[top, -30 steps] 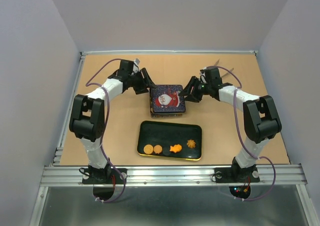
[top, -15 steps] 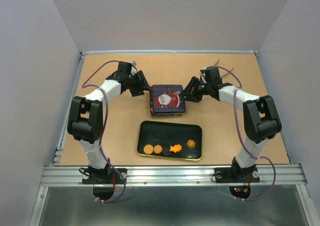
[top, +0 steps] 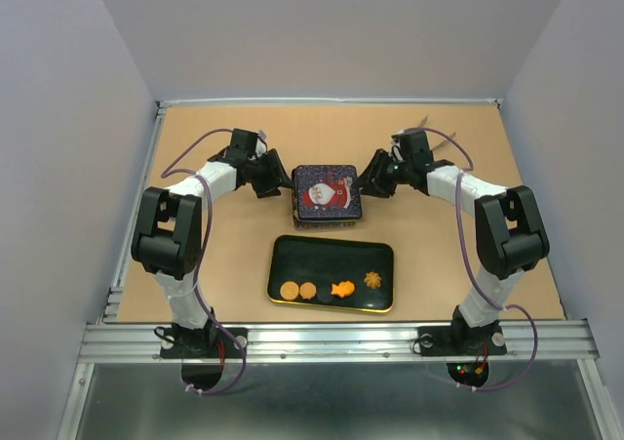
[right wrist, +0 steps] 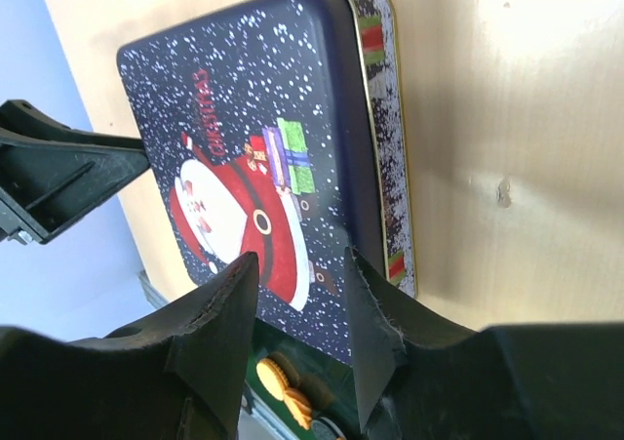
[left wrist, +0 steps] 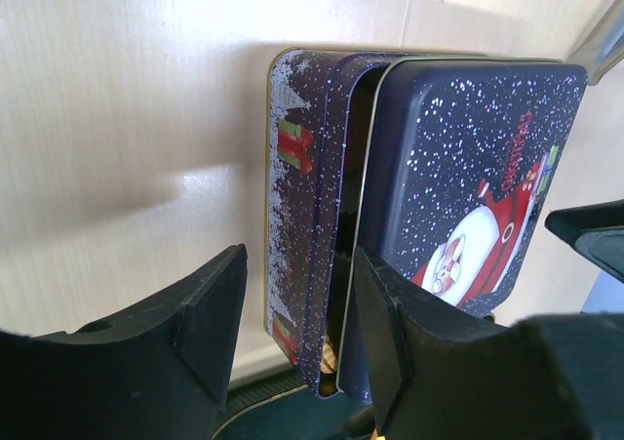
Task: Pack the cookies
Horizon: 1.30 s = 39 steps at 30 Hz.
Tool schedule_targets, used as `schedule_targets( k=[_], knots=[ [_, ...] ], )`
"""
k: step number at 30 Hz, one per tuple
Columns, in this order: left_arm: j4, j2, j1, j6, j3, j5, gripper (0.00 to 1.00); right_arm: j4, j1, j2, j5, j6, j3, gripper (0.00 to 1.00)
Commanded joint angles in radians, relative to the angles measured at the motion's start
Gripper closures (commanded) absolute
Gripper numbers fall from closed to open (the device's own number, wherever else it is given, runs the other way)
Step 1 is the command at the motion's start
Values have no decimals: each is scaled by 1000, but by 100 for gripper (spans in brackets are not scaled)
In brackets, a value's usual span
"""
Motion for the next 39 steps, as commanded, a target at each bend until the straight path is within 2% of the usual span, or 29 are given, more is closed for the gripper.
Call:
schedule_targets(
  k=[1, 4, 6, 7, 10, 13, 20, 39],
  knots=[
    [20, -26, 3, 13, 0, 6, 42, -16, 6, -70, 59, -35, 71, 55],
    [20, -23, 2, 13, -2, 9, 43, -29, -3, -83, 83, -41, 72, 55],
    [22, -18, 3, 11, -2, 11, 43, -40, -14, -81, 98, -39, 69, 62],
    [22, -16, 2, 11, -2, 11, 44, -43, -17, -80, 103, -39, 66, 70],
    [20, -16, 2, 13, 0, 13, 45, -60, -29, -63, 122, -39, 68, 80],
    [18, -18, 2, 16, 0, 13, 46, -80, -34, -35, 136, -47, 84, 84],
    [3, -9, 2, 30, -3, -4, 50, -138, -34, 20, 185, -70, 121, 88],
    [-8, 43, 2, 54, 11, -7, 52, -184, 4, 169, 156, -81, 224, 96]
  ],
)
